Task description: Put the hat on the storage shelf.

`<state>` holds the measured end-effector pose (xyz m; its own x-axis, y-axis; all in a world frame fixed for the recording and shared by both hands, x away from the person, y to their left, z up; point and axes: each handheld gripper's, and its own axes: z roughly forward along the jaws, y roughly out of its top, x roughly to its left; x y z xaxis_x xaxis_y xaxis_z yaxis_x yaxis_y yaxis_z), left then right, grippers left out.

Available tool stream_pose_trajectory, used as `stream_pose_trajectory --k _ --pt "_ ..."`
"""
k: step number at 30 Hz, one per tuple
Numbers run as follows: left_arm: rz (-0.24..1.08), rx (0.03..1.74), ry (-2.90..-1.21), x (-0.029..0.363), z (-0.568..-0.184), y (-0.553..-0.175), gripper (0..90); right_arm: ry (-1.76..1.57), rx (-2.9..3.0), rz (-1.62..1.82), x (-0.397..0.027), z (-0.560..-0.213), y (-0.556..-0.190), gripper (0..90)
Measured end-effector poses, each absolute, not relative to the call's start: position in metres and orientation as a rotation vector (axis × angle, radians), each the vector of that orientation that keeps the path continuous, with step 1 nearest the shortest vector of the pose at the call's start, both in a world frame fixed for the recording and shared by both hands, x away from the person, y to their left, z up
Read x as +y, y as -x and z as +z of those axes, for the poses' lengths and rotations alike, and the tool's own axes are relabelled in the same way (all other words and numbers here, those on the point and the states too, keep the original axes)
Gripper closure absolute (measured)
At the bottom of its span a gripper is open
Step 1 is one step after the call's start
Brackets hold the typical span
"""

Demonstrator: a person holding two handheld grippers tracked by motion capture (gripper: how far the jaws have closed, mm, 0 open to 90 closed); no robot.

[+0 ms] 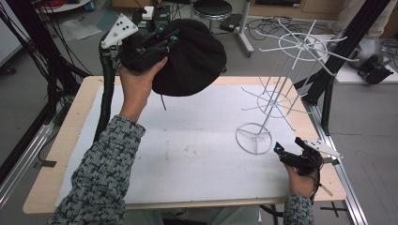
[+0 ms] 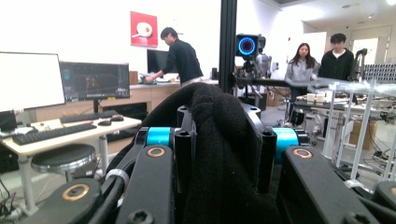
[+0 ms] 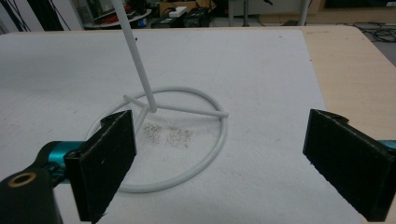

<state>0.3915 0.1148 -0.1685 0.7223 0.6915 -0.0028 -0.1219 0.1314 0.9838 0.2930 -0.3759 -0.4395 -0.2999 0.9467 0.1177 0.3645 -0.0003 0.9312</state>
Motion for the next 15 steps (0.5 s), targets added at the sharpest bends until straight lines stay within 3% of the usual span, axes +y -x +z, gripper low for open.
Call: stream_pose_trajectory --k 15 --pt "0.630 0.497 -1.264 0.094 -0.115 -0.396 69.5 -1.367 1.699 1.308 -0.378 -0.440 -0.294 8.6"
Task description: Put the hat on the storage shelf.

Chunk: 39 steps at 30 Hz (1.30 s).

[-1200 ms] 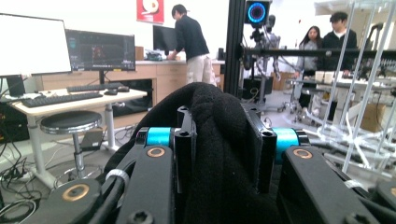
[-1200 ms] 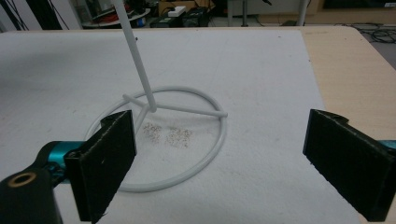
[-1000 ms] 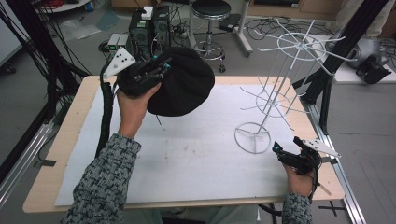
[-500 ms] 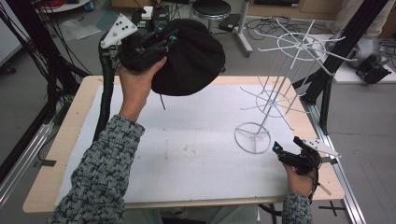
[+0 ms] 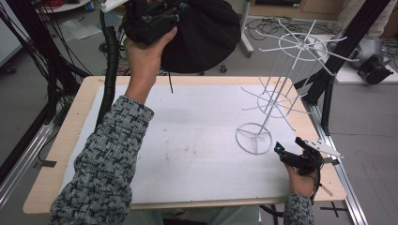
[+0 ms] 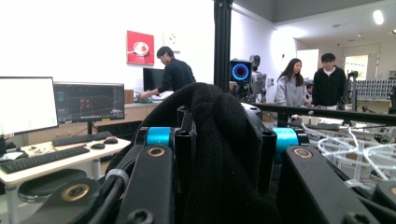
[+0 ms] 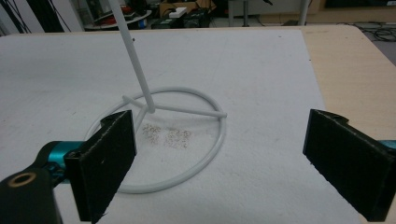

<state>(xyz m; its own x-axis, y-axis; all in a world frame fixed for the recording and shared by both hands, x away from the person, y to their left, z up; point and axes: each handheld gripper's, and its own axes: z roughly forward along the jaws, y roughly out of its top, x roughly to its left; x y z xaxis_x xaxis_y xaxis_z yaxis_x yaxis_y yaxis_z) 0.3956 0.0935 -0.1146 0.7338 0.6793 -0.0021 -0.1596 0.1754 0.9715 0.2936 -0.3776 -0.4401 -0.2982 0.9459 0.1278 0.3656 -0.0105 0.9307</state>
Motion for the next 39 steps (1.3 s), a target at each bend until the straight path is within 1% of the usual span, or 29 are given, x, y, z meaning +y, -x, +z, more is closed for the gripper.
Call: stream_pose_trajectory --k 19,30,39 --pt "0.619 0.480 -1.216 0.075 -0.091 -0.400 69.5 -1.369 1.699 1.307 -0.379 -0.441 -0.294 8.6" --pt "0.606 0.468 -1.218 0.057 -0.081 -0.405 69.5 -1.374 1.693 1.312 -0.380 -0.441 -0.293 8.6" --pt "0.587 0.462 -1.229 0.044 -0.082 -0.408 69.4 -1.377 1.689 1.315 -0.381 -0.441 -0.293 8.6"
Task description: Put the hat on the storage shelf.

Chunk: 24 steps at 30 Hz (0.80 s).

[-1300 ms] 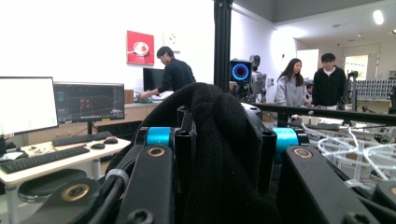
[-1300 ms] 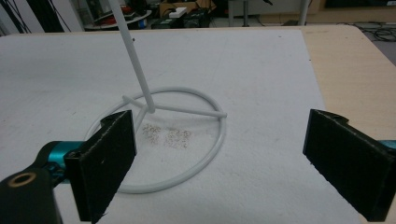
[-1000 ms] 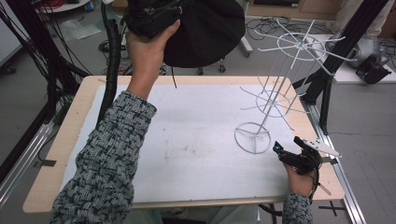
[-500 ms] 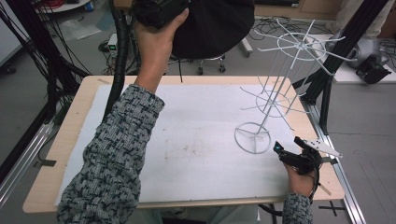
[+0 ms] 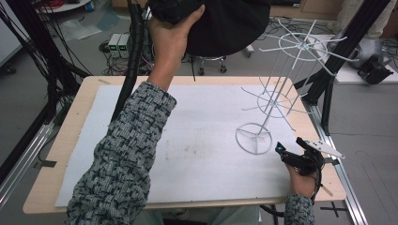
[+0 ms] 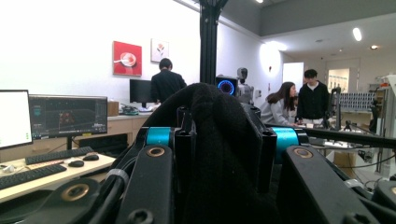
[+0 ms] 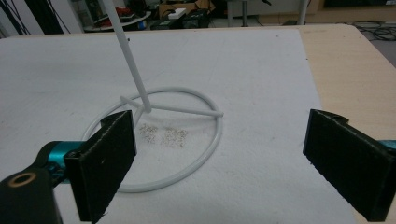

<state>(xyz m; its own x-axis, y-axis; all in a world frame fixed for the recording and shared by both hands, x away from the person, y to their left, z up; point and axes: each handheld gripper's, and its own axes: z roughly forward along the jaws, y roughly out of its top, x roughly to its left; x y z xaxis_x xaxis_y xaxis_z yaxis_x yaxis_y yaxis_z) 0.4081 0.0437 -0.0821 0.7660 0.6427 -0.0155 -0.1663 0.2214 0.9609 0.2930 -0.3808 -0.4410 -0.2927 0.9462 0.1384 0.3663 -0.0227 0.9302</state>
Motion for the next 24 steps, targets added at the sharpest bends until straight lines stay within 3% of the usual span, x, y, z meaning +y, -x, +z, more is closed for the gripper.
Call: stream_pose_trajectory --k 24 --pt "0.543 0.474 -1.318 0.037 -0.095 -0.414 68.5 -1.372 1.693 1.311 -0.381 -0.441 -0.294 8.6"
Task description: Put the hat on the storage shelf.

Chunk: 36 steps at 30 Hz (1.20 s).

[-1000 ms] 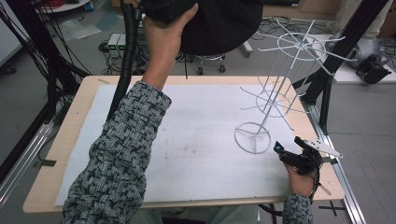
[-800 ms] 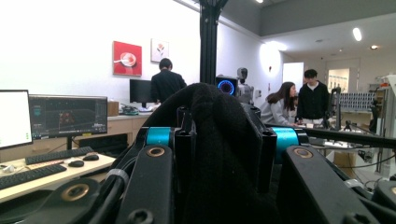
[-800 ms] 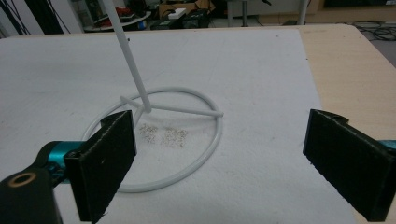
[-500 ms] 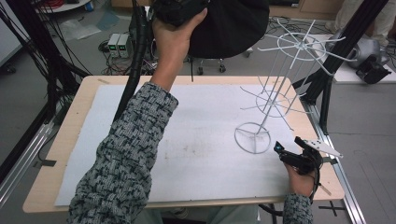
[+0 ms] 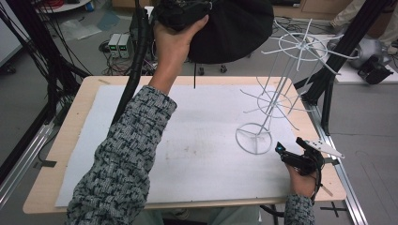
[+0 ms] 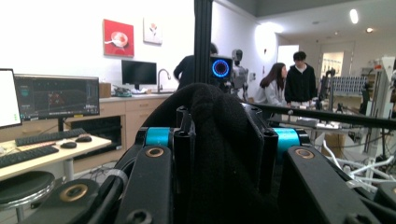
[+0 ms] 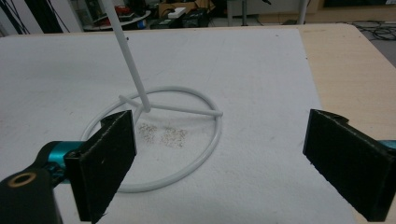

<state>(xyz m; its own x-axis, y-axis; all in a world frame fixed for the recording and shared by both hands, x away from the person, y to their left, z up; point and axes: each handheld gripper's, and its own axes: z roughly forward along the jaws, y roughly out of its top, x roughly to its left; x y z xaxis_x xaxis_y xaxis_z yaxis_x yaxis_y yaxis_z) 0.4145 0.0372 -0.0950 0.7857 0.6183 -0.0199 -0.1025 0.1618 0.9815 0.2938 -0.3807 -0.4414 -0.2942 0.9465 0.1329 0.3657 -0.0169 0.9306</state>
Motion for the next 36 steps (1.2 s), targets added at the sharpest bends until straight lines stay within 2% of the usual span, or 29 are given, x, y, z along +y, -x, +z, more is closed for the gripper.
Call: stream_pose_trajectory --k 27,36 --pt "0.642 0.386 -1.566 0.026 -0.114 -0.410 67.0 -1.370 1.705 1.300 -0.378 -0.442 -0.295 8.6" --pt "0.624 0.366 -1.631 0.024 -0.119 -0.413 65.6 -1.367 1.706 1.300 -0.378 -0.442 -0.296 8.6"
